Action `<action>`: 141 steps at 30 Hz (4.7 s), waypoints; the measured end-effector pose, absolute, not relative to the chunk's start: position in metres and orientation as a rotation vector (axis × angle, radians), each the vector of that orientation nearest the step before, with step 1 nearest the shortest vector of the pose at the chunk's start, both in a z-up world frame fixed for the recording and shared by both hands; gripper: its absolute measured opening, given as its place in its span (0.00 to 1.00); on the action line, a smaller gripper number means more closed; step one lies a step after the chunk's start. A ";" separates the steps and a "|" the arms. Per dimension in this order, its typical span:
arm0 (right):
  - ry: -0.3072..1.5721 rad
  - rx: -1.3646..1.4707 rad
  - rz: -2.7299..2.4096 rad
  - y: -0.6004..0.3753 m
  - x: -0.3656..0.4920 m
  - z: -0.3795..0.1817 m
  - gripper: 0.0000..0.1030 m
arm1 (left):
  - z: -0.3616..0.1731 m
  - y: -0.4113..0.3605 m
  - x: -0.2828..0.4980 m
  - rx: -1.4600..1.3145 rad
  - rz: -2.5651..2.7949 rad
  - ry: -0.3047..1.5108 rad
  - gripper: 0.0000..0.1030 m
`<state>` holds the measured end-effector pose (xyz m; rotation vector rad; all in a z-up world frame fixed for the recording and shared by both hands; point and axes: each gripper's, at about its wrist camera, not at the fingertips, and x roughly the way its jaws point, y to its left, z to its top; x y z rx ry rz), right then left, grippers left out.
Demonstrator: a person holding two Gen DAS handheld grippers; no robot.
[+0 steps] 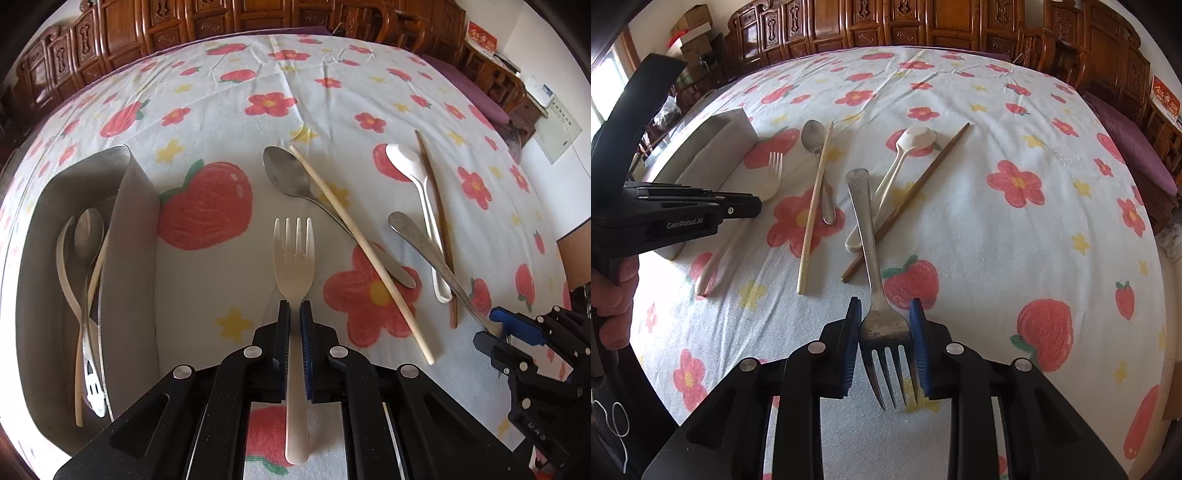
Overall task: Organize utensils
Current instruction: 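Close the left tool on the white plastic fork handle, then carry the white fork with the left tool while the right carries the steel fork to the tray, then lower both forks into the grey tray and open both tools, then move the right tool to the pile and grasp the white plastic spoon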
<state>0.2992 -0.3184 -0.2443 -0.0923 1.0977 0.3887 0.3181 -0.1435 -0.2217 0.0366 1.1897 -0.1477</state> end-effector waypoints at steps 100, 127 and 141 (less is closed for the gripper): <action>1.065 0.007 0.615 -0.056 0.349 -0.177 0.08 | -0.108 0.087 0.250 -0.053 -0.098 0.920 0.22; 0.963 -0.079 0.389 -0.227 0.331 -0.185 0.11 | -0.105 0.026 0.239 -0.046 -0.191 0.886 0.39; 1.024 -0.076 0.281 -0.285 0.383 -0.216 0.21 | -0.121 -0.030 0.244 -0.017 -0.238 0.891 0.77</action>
